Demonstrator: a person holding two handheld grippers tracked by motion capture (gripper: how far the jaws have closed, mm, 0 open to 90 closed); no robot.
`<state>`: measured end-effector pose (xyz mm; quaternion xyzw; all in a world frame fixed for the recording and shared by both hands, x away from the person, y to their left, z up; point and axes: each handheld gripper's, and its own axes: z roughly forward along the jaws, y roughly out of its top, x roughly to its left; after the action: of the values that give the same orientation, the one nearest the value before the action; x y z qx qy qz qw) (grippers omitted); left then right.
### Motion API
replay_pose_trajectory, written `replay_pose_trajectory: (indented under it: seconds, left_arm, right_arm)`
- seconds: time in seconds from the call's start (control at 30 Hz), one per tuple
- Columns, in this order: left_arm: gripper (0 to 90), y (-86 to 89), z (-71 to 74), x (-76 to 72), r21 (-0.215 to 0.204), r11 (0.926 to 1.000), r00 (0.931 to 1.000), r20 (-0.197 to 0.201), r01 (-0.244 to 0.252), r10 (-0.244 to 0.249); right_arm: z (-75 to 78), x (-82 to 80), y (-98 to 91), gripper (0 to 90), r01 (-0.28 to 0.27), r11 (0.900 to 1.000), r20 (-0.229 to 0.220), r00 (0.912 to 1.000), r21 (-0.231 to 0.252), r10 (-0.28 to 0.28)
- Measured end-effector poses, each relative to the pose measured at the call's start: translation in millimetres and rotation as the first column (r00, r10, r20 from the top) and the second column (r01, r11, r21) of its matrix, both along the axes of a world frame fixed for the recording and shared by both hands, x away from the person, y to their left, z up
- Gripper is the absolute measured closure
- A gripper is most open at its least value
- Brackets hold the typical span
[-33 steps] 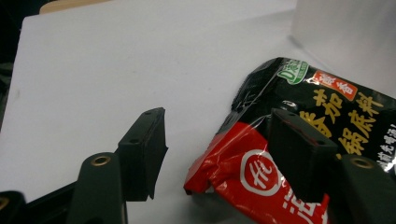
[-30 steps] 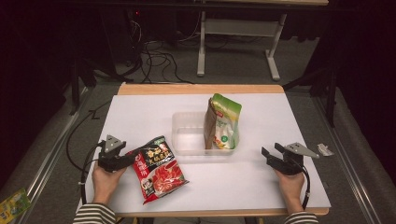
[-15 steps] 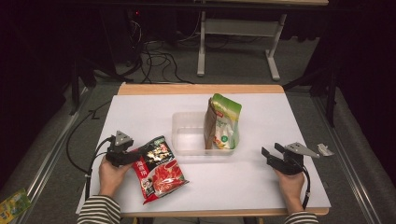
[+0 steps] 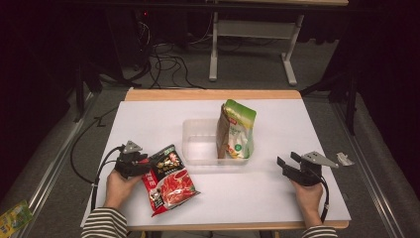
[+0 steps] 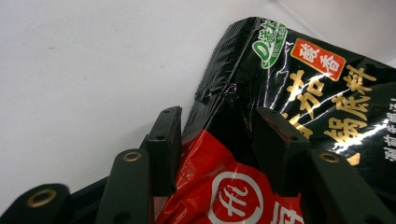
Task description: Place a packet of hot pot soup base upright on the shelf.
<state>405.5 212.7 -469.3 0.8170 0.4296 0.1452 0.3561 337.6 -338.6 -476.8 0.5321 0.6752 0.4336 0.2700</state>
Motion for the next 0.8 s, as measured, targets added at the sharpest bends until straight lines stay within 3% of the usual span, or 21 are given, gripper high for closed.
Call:
replay_pose_trajectory:
  seconds: [0.17,0.4,0.53,0.7,0.8]
  left_arm:
    - [54.4,0.6,-2.1,0.8,-0.021,0.9998,1.0,-0.008,0.003,-0.003]
    - [67.3,-2.6,-3.5,-0.5,-0.025,0.9987,0.9989,-0.012,0.044,-0.044]
    - [72.4,-2.5,-4.3,0.6,-0.042,0.9977,0.9983,-0.024,0.052,-0.053]
    - [75.7,-6.4,-4.5,-2.6,-0.015,0.9986,0.9988,0.001,0.05,-0.05]
    - [76.0,-5.2,-4.8,-2.2,-0.022,0.9981,0.9984,0.003,0.057,-0.057]
  right_arm:
    - [0.0,-1.0,-0.5,36.5,-0.006,1.0,0.017,0.9998,-0.002,0.006]
    - [-0.2,-0.1,-0.8,36.4,-0.016,0.9999,0.01,0.9998,0.0,0.016]
    - [-0.1,0.0,4.2,36.6,-0.037,0.9982,0.01,0.9993,-0.048,0.037]
    - [0.0,-0.5,5.8,36.5,-0.032,0.9975,0.015,0.9993,-0.064,0.033]
    - [-0.1,-0.2,4.8,36.5,-0.029,0.9983,0.01,0.9995,-0.05,0.03]
